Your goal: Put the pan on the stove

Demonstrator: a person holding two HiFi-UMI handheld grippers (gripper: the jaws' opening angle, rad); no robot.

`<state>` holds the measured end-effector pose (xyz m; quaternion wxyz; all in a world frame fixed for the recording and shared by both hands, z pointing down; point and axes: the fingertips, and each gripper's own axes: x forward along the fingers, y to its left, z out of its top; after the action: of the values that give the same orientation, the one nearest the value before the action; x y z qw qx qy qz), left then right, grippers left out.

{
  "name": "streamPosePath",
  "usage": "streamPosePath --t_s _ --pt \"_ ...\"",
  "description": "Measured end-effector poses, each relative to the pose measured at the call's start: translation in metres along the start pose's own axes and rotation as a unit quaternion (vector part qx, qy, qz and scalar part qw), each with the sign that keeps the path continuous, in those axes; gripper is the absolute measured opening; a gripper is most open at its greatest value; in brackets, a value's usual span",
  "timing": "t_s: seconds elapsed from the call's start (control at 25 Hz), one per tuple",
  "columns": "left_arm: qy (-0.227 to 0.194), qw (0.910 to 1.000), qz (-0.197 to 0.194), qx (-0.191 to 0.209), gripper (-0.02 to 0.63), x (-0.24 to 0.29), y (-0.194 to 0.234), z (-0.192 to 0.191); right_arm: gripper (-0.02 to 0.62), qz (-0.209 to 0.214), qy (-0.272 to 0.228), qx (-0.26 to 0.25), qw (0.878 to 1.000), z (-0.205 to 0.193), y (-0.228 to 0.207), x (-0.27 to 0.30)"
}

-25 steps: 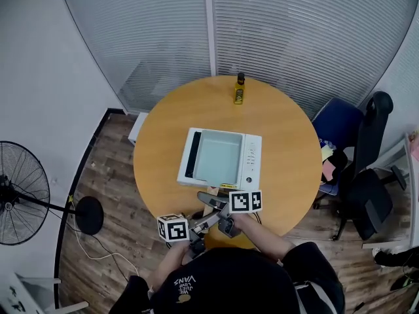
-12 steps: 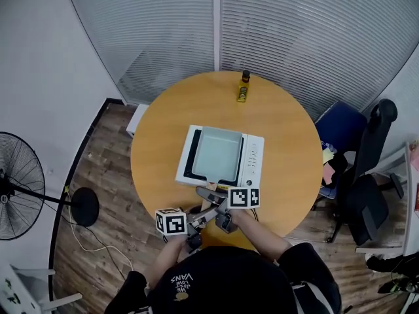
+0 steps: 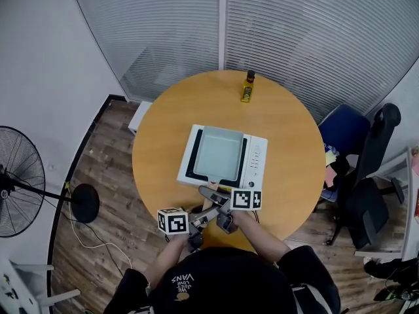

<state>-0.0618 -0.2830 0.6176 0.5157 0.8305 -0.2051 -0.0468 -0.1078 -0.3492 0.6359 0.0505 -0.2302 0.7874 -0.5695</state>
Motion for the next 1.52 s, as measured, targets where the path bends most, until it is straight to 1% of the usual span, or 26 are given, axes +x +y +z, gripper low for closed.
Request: streamPosePath --t_s 0.16,0.4,0.6,0.68,0.8,0.92,1.08,1.24,1.36,1.52 --pt "-0.001 1.0 -0.003 -0.003 0.158 0.0 0.004 0.003 0.265 -0.001 -0.012 0.01 1.0 0.002 -0.004 -0.003" --pt "-0.001 0.9999 -0.014 -0.004 0.164 0.001 0.001 0.003 0.268 -0.011 -0.019 0.005 1.0 0.003 -0.005 -0.006" --pt "0.012 0.9995 -0.023 0.017 0.167 0.0 0.001 0.002 0.272 -0.003 -0.03 0.012 0.999 0.002 -0.004 -0.009" --pt "0.015 0.9994 -0.025 0.019 0.172 0.001 0.0 0.001 0.273 0.001 -0.034 0.019 0.999 0.001 -0.003 -0.011" --pt "0.017 0.9995 -0.024 0.014 0.203 0.0 0.001 0.0 0.273 0.002 -0.037 0.021 0.999 0.0 -0.001 -0.013" --pt "0.016 0.9995 -0.019 0.018 0.236 -0.003 0.002 0.0 0.273 0.002 -0.04 0.024 0.999 -0.001 0.0 -0.014" --pt "0.012 0.9992 -0.014 0.036 0.259 -0.006 0.001 0.001 0.273 0.001 -0.038 0.018 0.999 -0.004 0.004 -0.015" --pt "0.005 0.9994 -0.013 0.032 0.287 -0.012 0.0 0.001 0.273 -0.001 -0.044 0.016 0.999 -0.006 0.005 -0.017" --pt "-0.009 0.9993 -0.015 0.032 0.304 -0.019 -0.003 0.004 0.273 -0.003 -0.058 0.022 0.998 -0.006 0.005 -0.021" --pt "-0.033 0.9988 -0.016 0.034 0.313 -0.031 -0.005 0.01 0.273 -0.012 -0.076 0.018 0.997 -0.009 0.006 -0.029"
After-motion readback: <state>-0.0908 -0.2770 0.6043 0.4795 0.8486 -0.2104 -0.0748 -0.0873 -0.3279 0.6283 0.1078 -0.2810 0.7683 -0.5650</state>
